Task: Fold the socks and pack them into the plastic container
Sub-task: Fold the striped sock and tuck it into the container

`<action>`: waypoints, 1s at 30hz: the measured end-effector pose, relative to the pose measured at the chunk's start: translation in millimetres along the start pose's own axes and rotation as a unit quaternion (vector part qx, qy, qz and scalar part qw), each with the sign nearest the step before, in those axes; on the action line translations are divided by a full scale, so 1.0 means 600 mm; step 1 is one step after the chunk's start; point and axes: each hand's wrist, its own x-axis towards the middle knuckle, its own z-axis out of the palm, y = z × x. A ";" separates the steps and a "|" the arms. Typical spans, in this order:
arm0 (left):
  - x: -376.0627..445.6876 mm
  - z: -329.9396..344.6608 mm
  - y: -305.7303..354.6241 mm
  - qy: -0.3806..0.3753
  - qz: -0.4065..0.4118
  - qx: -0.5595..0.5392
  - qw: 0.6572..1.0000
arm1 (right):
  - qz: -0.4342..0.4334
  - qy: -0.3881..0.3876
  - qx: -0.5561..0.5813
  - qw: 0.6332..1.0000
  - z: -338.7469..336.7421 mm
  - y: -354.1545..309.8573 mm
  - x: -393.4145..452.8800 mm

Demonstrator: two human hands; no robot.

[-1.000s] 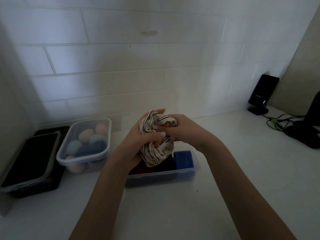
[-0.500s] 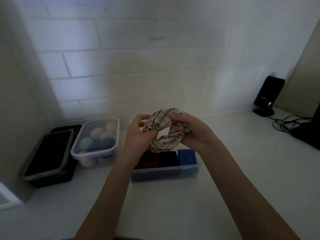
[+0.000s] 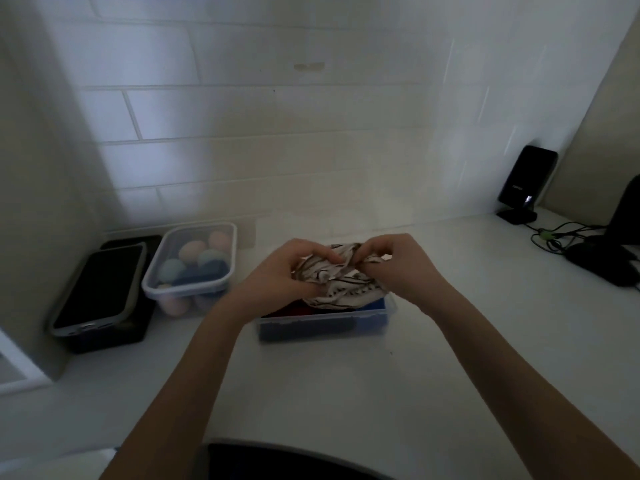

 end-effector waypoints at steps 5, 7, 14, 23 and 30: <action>0.012 0.020 0.007 -0.065 -0.012 0.160 0.985 | 0.001 -0.068 -0.163 0.984 -0.002 0.005 -0.006; 0.018 0.026 0.009 -0.113 -0.020 0.204 0.972 | 0.022 -0.099 -0.196 0.975 -0.002 0.006 -0.006; 0.026 0.028 0.021 -0.102 0.062 0.384 0.916 | 0.039 -0.160 -0.346 0.924 0.005 -0.007 -0.006; 0.036 0.034 0.021 -0.168 0.020 0.389 0.906 | -0.068 -0.155 -0.449 0.877 0.010 -0.014 0.003; 0.042 0.038 0.022 -0.189 -0.060 0.378 0.904 | -0.021 -0.222 -0.469 0.855 -0.004 -0.030 0.002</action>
